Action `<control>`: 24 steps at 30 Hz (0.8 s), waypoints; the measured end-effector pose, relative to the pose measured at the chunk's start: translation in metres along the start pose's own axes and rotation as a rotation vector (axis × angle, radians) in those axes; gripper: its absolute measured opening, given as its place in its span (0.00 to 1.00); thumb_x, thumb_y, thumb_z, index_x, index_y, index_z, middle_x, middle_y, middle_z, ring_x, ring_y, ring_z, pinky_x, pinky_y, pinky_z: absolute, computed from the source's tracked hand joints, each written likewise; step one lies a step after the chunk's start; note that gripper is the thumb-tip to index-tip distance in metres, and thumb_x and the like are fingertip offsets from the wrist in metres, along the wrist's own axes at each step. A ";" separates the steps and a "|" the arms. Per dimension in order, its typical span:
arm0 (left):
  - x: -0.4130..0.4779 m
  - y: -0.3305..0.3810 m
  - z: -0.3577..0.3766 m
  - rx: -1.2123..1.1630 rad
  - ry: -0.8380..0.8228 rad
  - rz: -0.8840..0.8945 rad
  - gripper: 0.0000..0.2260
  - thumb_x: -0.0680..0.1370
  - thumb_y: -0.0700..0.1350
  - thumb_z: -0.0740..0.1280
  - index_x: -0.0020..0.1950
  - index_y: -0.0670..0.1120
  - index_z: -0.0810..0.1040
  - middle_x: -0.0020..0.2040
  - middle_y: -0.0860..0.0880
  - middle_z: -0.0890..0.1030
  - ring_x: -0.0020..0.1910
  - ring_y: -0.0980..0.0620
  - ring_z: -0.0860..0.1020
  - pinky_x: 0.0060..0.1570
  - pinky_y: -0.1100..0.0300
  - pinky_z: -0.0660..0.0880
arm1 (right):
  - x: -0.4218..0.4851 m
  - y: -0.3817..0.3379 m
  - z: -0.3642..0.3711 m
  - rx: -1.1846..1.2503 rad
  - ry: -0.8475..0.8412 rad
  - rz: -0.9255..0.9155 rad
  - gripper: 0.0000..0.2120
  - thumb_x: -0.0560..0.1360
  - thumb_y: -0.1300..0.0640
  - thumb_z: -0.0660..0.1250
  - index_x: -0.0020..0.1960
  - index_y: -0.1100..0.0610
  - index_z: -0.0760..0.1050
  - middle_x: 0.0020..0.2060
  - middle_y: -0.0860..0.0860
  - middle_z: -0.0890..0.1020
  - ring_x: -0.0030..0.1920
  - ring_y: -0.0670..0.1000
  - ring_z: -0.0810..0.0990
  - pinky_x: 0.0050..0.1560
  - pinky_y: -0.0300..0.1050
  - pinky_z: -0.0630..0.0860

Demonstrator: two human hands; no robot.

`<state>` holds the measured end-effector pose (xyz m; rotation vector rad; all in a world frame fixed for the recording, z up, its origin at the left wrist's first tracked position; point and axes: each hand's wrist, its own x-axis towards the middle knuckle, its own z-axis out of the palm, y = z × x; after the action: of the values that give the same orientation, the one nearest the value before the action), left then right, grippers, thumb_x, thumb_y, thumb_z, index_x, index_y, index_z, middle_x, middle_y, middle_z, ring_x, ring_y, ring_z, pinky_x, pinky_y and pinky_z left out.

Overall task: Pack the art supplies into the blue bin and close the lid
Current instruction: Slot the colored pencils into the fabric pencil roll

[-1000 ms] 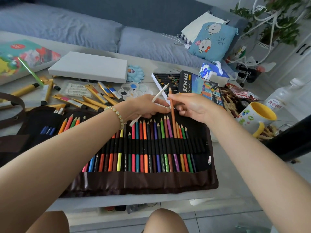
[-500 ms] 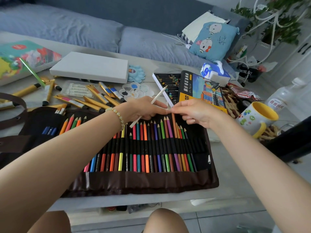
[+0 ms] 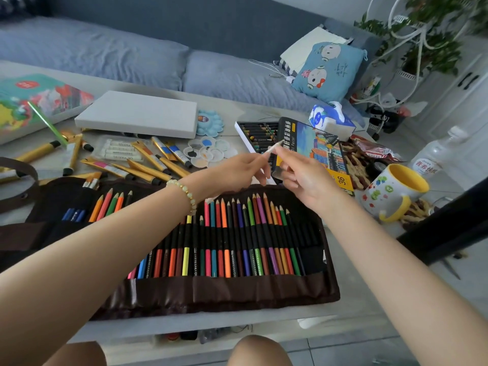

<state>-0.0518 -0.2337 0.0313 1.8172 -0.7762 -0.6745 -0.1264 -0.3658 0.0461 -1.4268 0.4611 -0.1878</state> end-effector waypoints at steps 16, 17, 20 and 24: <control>0.015 -0.001 0.014 0.526 -0.140 -0.041 0.24 0.75 0.61 0.65 0.65 0.47 0.72 0.59 0.50 0.75 0.55 0.52 0.73 0.59 0.57 0.71 | -0.007 -0.011 -0.063 0.244 0.234 -0.002 0.08 0.81 0.58 0.57 0.45 0.58 0.70 0.39 0.57 0.77 0.37 0.53 0.81 0.32 0.45 0.82; 0.017 0.000 0.014 0.494 -0.113 -0.036 0.21 0.76 0.59 0.65 0.62 0.46 0.74 0.56 0.50 0.76 0.53 0.53 0.73 0.57 0.58 0.71 | -0.006 -0.012 -0.066 0.233 0.243 -0.016 0.08 0.81 0.58 0.57 0.45 0.58 0.70 0.39 0.57 0.77 0.35 0.52 0.82 0.32 0.44 0.81; 0.023 0.001 0.012 0.409 -0.114 -0.013 0.18 0.77 0.56 0.65 0.57 0.44 0.81 0.50 0.49 0.80 0.51 0.52 0.77 0.52 0.61 0.71 | -0.004 -0.017 -0.070 0.213 0.262 -0.068 0.07 0.81 0.58 0.58 0.46 0.58 0.70 0.38 0.57 0.77 0.30 0.50 0.83 0.35 0.45 0.82; 0.026 0.000 0.013 0.269 -0.141 -0.041 0.14 0.76 0.55 0.68 0.49 0.46 0.83 0.45 0.49 0.82 0.45 0.54 0.78 0.47 0.64 0.72 | -0.004 -0.022 -0.068 0.150 0.246 -0.103 0.08 0.81 0.58 0.57 0.45 0.59 0.70 0.37 0.56 0.76 0.34 0.51 0.80 0.36 0.45 0.83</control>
<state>-0.0446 -0.2613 0.0244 2.0490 -0.9625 -0.7608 -0.1546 -0.4293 0.0637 -1.2863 0.5632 -0.4758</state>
